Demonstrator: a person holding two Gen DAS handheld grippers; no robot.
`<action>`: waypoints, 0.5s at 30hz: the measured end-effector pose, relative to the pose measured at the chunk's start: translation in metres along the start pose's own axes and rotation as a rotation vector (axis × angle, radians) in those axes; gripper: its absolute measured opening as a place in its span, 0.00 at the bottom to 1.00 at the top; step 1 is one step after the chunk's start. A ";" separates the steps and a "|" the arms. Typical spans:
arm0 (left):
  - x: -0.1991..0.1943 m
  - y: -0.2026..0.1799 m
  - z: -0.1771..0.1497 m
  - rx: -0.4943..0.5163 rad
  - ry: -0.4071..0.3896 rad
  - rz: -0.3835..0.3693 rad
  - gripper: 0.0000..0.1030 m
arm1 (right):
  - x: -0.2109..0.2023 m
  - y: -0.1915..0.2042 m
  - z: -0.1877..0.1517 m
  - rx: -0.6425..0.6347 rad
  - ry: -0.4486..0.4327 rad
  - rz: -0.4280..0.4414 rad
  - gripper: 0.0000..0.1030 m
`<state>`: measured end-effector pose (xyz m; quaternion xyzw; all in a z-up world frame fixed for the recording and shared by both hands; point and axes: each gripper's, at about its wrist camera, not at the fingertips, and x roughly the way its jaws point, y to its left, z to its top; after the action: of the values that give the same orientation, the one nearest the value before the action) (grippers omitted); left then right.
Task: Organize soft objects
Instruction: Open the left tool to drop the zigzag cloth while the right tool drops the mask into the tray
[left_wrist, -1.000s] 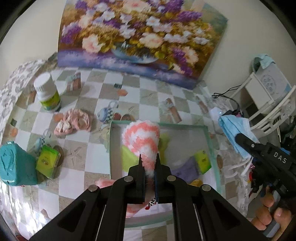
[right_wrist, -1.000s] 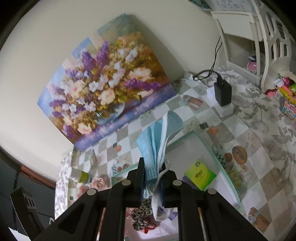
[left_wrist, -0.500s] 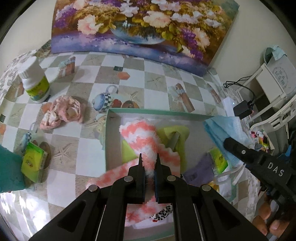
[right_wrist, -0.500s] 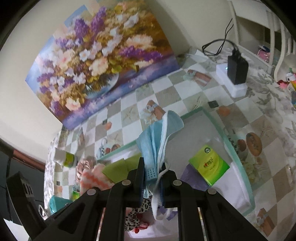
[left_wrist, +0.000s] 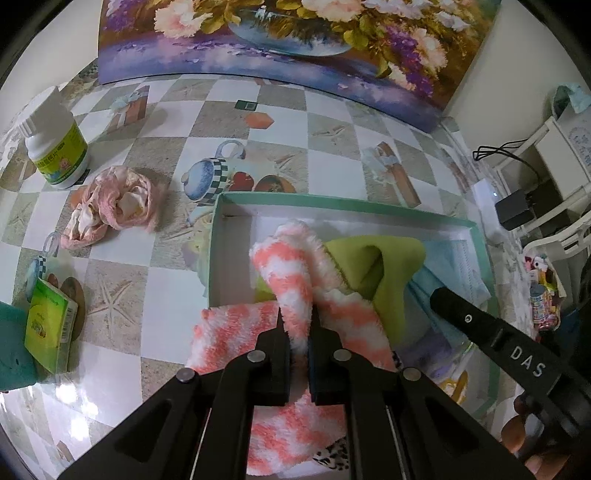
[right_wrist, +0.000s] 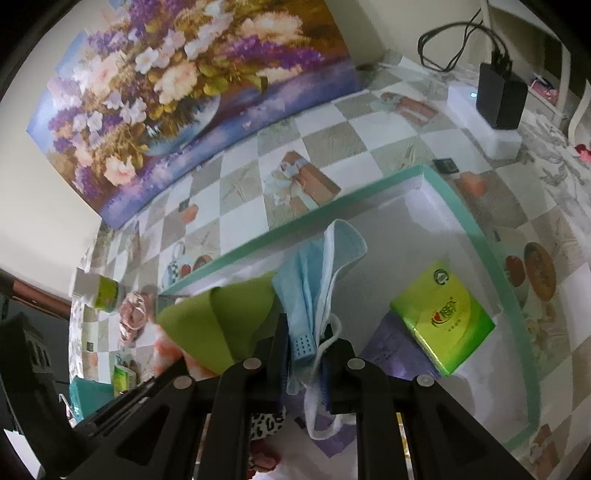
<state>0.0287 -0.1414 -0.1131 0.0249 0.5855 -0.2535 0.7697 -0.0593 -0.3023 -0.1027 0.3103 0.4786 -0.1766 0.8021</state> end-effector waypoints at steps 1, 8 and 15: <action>0.001 0.001 0.000 -0.001 0.004 0.008 0.07 | 0.003 -0.001 0.000 0.000 0.007 -0.006 0.15; 0.005 0.003 0.001 -0.003 0.019 0.024 0.07 | 0.015 -0.006 -0.003 0.019 0.045 -0.036 0.16; -0.004 0.002 0.001 -0.008 0.027 0.023 0.20 | 0.019 -0.010 -0.005 0.033 0.072 -0.057 0.22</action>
<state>0.0298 -0.1382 -0.1099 0.0318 0.5963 -0.2418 0.7648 -0.0590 -0.3058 -0.1248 0.3158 0.5130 -0.1960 0.7737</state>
